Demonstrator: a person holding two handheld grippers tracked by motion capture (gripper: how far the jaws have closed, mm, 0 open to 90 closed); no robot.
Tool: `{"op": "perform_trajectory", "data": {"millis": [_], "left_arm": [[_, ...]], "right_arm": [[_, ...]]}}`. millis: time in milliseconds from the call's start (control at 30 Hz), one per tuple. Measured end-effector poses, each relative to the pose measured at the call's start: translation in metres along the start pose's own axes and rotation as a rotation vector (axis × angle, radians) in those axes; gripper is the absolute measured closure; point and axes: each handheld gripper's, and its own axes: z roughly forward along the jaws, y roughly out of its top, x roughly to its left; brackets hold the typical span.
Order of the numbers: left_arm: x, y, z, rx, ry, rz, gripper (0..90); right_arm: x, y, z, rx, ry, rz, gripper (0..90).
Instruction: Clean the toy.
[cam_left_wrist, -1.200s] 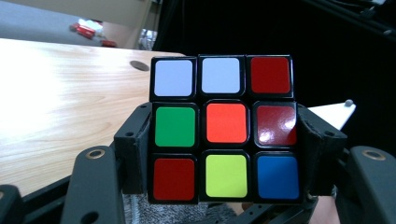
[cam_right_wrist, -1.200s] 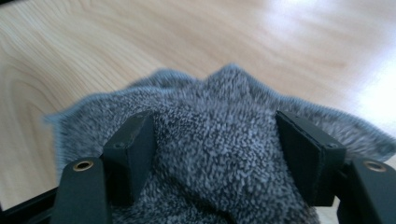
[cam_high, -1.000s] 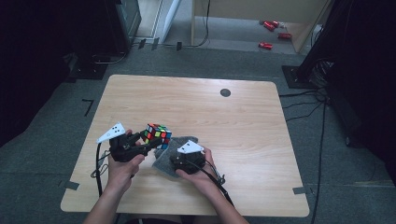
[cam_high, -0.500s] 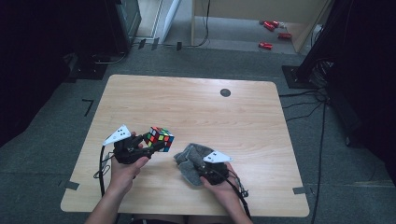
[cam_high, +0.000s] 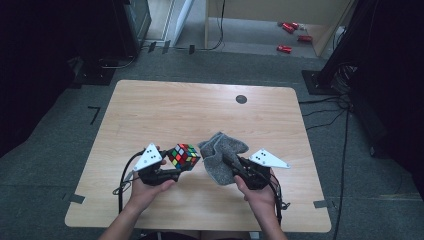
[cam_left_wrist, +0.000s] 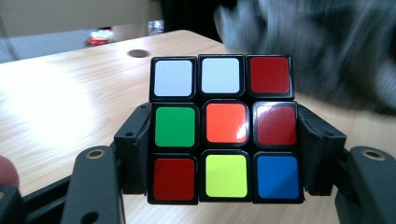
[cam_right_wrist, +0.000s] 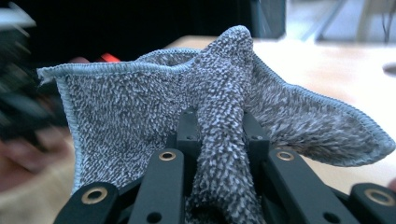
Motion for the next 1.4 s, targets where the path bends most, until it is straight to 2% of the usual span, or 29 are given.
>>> {"op": "perform_trajectory", "data": {"millis": [133,200,267,333,400,500,567,600,667,767,900,967,1033,1100,1167,1233,1267,1333,1400], "left_arm": [[-0.017,-0.003,0.009,0.011,-0.034,0.09,34.3],[-0.026,-0.003,0.009,-0.002,-0.064,0.134,34.4],[-0.031,-0.002,0.008,-0.017,-0.081,0.156,34.4],[-0.033,0.0,0.006,-0.018,-0.058,0.182,34.4],[-0.032,0.001,0.002,-0.039,-0.059,0.181,34.4],[-0.029,0.004,-0.005,-0.083,-0.054,0.167,34.5],[-0.025,0.008,-0.011,-0.13,-0.068,0.14,34.5],[-0.024,0.008,-0.012,-0.131,-0.065,0.143,34.5],[-0.022,0.008,-0.014,-0.116,-0.033,0.17,34.5],[-0.022,0.003,-0.012,-0.08,-0.014,0.195,34.5],[-0.031,0.0,-0.004,-0.05,-0.032,0.225,34.5],[-0.036,0.0,-0.002,-0.054,-0.064,0.233,34.5],[-0.039,0.0,-0.002,-0.062,-0.088,0.233,34.5],[-0.039,0.002,-0.005,-0.071,-0.091,0.229,34.5],[-0.037,0.003,-0.007,-0.063,-0.079,0.229,34.5],[-0.034,0.004,-0.008,-0.073,-0.072,0.221,34.4],[-0.031,0.006,-0.011,-0.093,-0.077,0.202,34.5],[-0.028,0.008,-0.014,-0.112,-0.076,0.188,34.5],[-0.025,0.008,-0.014,-0.107,-0.066,0.194,34.5]], "right_arm": [[0.021,0.011,-0.006,-0.077,0.062,0.001,74.2],[0.03,0.01,0.0,-0.067,0.089,-0.004,73.8],[0.037,0.005,0.008,-0.034,0.114,0.0,73.8],[0.037,-0.003,0.014,-0.034,0.103,0.007,74.1],[0.03,-0.006,0.016,-0.021,0.093,0.042,74.2],[0.018,-0.01,0.018,0.034,0.026,0.038,74.1],[0.009,-0.014,0.02,0.096,-0.02,0.051,74.1],[0.005,-0.016,0.021,0.112,-0.037,0.062,74.1],[0.003,-0.014,0.017,0.086,-0.026,0.082,74.1],[0.011,-0.002,0.007,0.005,0.008,0.068,74.1],[0.035,0.011,-0.001,-0.089,0.084,0.011,74.0],[0.044,0.011,-0.001,-0.102,0.097,-0.02,73.9],[0.045,0.009,0.003,-0.081,0.101,-0.019,73.9],[0.038,0.003,0.008,-0.057,0.099,0.017,74.0],[0.029,-0.003,0.015,-0.017,0.111,0.069,73.8],[0.025,-0.006,0.017,0.001,0.095,0.085,74.0],[0.019,-0.009,0.019,0.051,0.031,0.061,74.0],[0.015,-0.009,0.018,0.072,-0.002,0.055,74.0],[0.011,-0.007,0.015,0.061,-0.02,0.062,73.9]]}}
